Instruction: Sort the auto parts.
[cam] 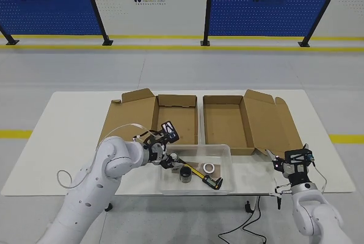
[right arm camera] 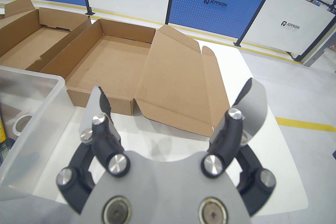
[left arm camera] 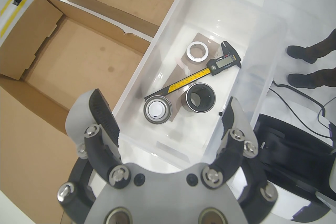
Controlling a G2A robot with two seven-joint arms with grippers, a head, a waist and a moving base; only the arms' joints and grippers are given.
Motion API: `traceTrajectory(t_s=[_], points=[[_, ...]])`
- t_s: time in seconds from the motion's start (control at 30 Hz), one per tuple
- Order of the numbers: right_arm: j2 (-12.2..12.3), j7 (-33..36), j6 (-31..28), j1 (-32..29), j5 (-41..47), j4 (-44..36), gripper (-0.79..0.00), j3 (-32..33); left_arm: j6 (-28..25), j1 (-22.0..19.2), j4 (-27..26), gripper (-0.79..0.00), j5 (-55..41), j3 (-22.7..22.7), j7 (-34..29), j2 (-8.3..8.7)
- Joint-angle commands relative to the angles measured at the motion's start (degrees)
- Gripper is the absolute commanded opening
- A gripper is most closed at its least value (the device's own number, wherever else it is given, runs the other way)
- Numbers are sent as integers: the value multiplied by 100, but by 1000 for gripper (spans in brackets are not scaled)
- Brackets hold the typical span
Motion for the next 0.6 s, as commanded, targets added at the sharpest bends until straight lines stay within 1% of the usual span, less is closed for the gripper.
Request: traceTrajectory(t_s=[0.0, 0.17, 0.23, 0.27, 0.33, 0.4, 0.43, 0.57], points=[[0, 0, 0, 0, 0, 0, 0, 0, 2, -76, 102, -31, -33, 79, -41, -7], [0, 0, 0, 0, 0, 0, 0, 0, 12, -243, 306, -74, -68, 297, -113, -31], [0, 0, 0, 0, 0, 0, 0, 0, 37, -287, 362, -74, -102, 366, -108, -40], [0, 0, 0, 0, 0, 0, 0, 0, 34, -309, 392, -92, -110, 405, -126, -44], [0, 0, 0, 0, 0, 0, 0, 0, 39, -354, 451, -74, -117, 464, -132, -50], [0, 0, 0, 0, 0, 0, 0, 0, 36, -393, 525, -111, -118, 509, -138, -52], [0, 0, 0, 0, 0, 0, 0, 0, 33, -414, 567, -117, -108, 529, -147, -52], [0, 0, 0, 0, 0, 0, 0, 0, 23, -490, 721, -99, -89, 612, -170, -55]])
